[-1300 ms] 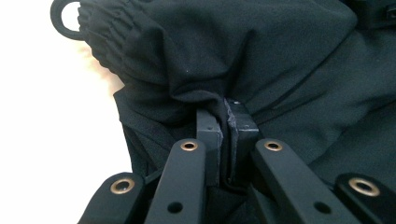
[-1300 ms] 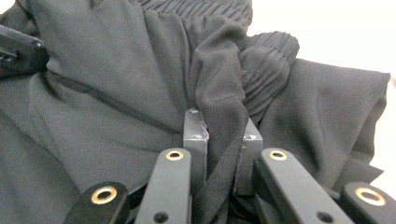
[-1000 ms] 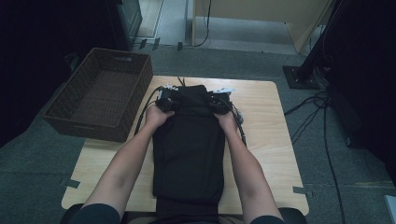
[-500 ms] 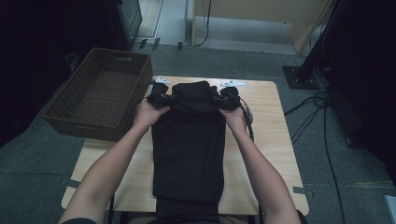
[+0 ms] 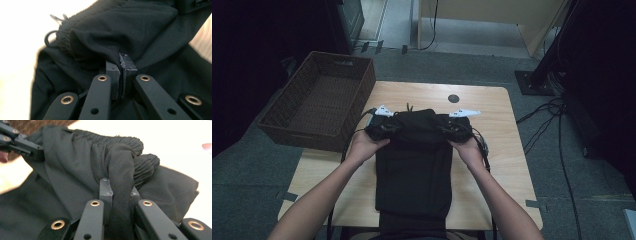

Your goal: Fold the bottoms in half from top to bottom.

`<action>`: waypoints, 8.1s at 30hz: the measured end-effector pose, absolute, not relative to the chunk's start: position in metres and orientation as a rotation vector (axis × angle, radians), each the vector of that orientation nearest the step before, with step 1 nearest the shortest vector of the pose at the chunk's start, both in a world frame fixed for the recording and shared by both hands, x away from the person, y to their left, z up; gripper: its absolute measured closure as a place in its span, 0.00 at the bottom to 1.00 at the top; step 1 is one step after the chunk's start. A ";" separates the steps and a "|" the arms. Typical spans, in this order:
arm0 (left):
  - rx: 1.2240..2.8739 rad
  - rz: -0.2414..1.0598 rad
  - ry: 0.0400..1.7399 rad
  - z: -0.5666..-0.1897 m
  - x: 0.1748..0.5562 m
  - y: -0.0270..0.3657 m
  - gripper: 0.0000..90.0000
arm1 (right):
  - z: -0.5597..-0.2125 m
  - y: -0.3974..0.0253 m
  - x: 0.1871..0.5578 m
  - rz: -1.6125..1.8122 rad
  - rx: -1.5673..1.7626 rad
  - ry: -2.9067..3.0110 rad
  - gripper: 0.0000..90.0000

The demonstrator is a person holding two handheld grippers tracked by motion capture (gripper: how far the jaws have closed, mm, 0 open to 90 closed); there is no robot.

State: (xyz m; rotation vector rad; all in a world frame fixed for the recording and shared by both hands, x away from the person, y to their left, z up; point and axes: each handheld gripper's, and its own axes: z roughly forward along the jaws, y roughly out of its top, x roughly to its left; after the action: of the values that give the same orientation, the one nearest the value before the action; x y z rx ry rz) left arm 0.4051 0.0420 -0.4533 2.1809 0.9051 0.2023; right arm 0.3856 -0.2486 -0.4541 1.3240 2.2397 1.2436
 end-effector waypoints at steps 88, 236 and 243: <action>2.175 0.188 0.904 -0.459 0.372 0.037 0.96 | -0.464 -0.261 0.357 1.261 1.339 2.297 0.89; 2.047 -0.044 1.076 -0.455 0.397 0.082 0.72 | -0.464 -0.299 0.354 1.380 1.377 2.281 0.57; 2.043 -0.056 1.142 -0.471 0.419 0.083 0.95 | -0.483 -0.303 0.378 1.280 1.474 2.281 0.84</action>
State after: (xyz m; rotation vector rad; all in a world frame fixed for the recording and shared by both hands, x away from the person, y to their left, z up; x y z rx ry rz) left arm 0.4187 0.0832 -0.4708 2.0435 1.1423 -0.0556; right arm 0.3780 -0.3035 -0.4828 1.4741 2.2809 1.2795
